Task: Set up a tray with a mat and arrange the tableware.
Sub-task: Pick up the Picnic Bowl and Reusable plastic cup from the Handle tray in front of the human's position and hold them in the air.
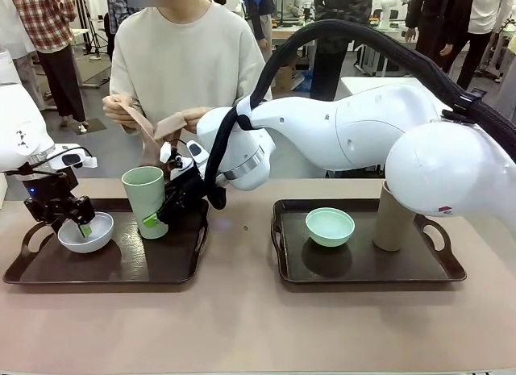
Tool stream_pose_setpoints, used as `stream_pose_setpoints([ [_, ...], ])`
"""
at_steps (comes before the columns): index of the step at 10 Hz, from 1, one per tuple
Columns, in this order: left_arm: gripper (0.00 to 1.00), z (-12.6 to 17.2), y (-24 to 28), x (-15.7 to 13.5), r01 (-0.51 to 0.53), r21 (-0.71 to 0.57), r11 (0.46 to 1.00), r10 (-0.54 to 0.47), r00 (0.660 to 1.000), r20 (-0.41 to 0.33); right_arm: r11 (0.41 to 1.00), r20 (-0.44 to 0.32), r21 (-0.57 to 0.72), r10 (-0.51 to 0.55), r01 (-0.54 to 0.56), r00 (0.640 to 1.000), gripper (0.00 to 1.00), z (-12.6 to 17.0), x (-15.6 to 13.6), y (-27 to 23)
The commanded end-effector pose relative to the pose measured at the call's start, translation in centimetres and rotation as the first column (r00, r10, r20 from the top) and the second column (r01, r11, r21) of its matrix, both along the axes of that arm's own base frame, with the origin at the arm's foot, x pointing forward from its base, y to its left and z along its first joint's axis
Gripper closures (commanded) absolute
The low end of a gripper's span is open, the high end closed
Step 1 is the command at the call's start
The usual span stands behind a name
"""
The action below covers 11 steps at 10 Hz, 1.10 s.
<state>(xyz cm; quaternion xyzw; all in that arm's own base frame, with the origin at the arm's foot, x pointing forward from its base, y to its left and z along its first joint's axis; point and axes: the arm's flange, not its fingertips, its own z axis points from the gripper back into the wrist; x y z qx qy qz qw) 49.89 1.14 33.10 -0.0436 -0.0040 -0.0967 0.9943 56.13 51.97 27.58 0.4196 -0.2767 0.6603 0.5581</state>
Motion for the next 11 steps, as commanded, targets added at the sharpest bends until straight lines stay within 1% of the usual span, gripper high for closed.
stream_pose_setpoints([
  [1,0.60,0.4,0.4,0.3,-0.019,0.026,0.999,0.019,1.000,-0.010,1.000,0.019,0.011,0.027,-0.027,0.999,1.00,-0.2,1.0,0.5],
  [2,1.00,0.6,0.5,0.3,-0.027,0.032,0.999,0.027,1.000,-0.013,1.000,0.019,0.012,0.029,-0.029,0.999,1.00,-0.2,1.0,0.5],
  [3,1.00,0.6,0.5,0.2,-0.034,0.034,0.999,0.035,0.999,-0.012,0.999,0.020,0.011,0.031,-0.031,0.999,0.78,-0.2,0.9,0.5],
  [4,1.00,0.9,0.6,0.2,-0.041,0.040,0.998,0.042,0.999,-0.013,1.000,0.021,0.009,0.029,-0.030,0.999,0.78,-0.2,0.9,0.5],
  [5,0.99,1.0,0.6,0.1,-0.050,0.050,0.997,0.051,0.999,-0.014,1.000,0.021,0.005,0.029,-0.029,0.999,1.00,-0.2,0.9,0.4],
  [6,1.00,1.2,0.7,0.0,-0.057,0.065,0.996,0.059,0.998,-0.021,1.000,0.020,0.005,0.023,-0.023,1.000,0.77,-0.2,0.9,0.4],
  [7,1.00,1.2,0.8,0.0,-0.057,0.071,0.996,0.059,0.998,-0.025,1.000,0.023,0.005,0.018,-0.018,1.000,1.00,-0.1,0.9,0.2],
  [8,1.00,1.4,0.9,0.0,-0.059,0.086,0.995,0.061,0.998,-0.029,1.000,0.024,0.010,0.008,-0.008,1.000,1.00,0.5,0.8,-0.2],
  [9,1.00,1.9,0.9,-0.2,-0.070,0.093,0.993,0.073,0.997,-0.030,1.000,0.040,0.025,0.004,-0.005,0.999,1.00,1.5,0.5,-0.8],
  [10,1.00,3.4,0.6,-0.7,-0.075,0.094,0.993,0.077,0.997,-0.023,0.999,0.065,0.042,0.002,-0.004,0.998,0.75,4.0,-0.4,-2.0],
  [11,1.00,5.3,0.5,-1.7,-0.074,0.093,0.993,0.077,0.996,-0.034,0.996,0.071,0.091,0.012,-0.018,0.997,0.75,7.1,-2.1,-3.1],
])
